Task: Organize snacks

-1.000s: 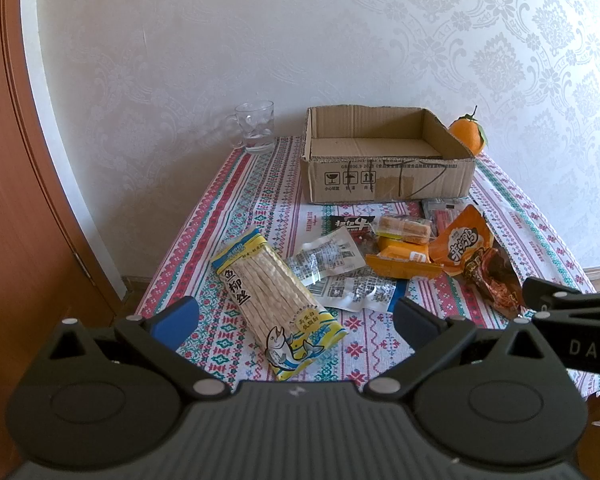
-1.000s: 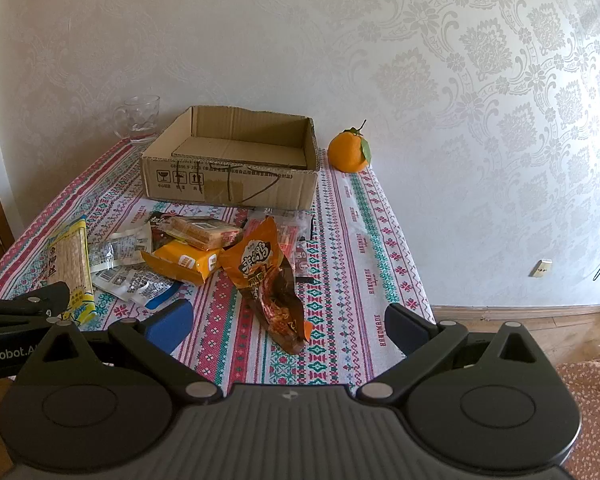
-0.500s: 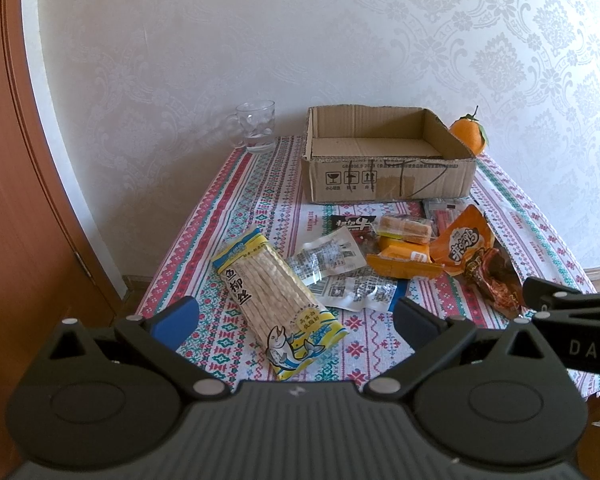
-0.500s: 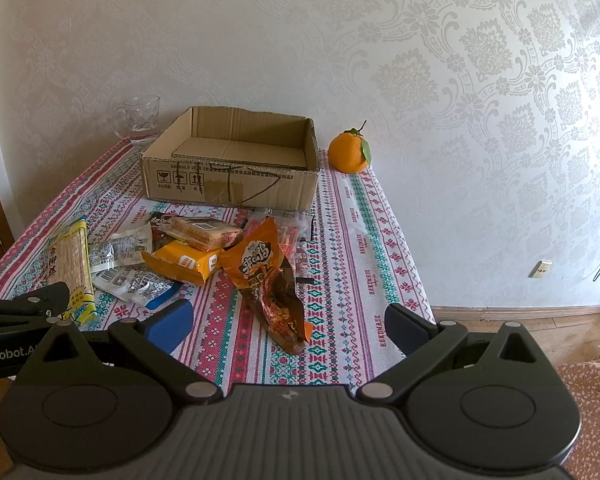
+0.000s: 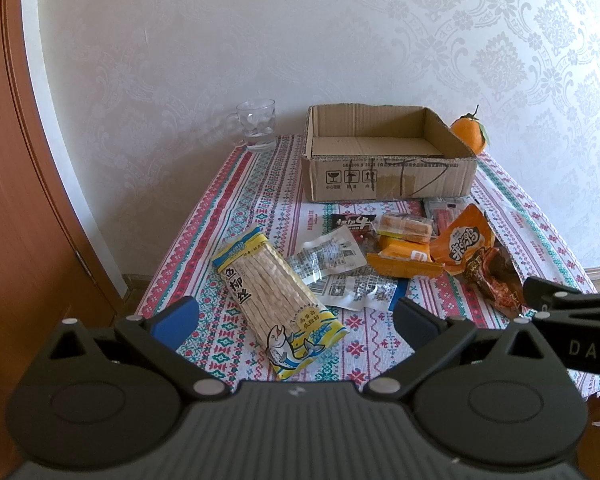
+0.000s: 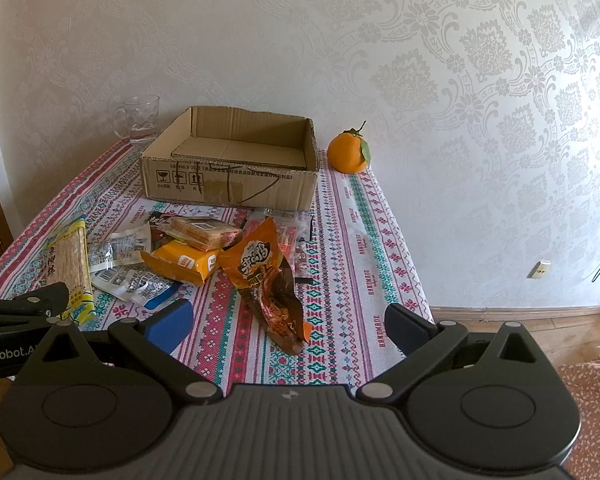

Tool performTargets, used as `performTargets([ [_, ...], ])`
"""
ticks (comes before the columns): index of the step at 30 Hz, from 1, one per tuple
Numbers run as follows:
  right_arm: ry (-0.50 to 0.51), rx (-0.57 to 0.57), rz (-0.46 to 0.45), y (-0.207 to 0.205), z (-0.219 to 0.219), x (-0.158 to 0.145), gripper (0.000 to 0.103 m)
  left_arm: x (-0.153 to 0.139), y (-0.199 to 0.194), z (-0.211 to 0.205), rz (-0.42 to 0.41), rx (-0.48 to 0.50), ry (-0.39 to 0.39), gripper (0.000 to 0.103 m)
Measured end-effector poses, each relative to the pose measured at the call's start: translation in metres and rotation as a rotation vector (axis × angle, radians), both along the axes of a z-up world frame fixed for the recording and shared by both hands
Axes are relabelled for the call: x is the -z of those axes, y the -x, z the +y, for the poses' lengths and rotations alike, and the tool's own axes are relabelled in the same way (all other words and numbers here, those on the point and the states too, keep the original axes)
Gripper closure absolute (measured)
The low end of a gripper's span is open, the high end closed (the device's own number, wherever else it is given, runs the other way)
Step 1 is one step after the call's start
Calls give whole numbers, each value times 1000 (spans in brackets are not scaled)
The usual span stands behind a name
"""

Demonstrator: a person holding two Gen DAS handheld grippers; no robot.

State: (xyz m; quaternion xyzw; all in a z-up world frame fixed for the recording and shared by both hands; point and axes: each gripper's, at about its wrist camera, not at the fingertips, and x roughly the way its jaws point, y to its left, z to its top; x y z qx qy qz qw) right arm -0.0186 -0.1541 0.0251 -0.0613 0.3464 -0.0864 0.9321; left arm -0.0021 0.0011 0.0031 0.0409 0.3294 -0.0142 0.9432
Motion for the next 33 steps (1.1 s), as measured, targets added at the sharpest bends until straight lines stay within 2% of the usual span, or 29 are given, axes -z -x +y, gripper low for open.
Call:
performTargets([
  [23, 2, -25, -2, -8, -1, 1, 0, 4, -9, 2, 23, -11, 24, 1],
  [29, 5, -91, -19, -13, 0, 4, 0, 8, -20, 7, 35, 1, 56, 1],
  [33, 16, -145, -27, -19, -1, 6, 0, 12, -32, 14, 48, -31, 61, 1],
])
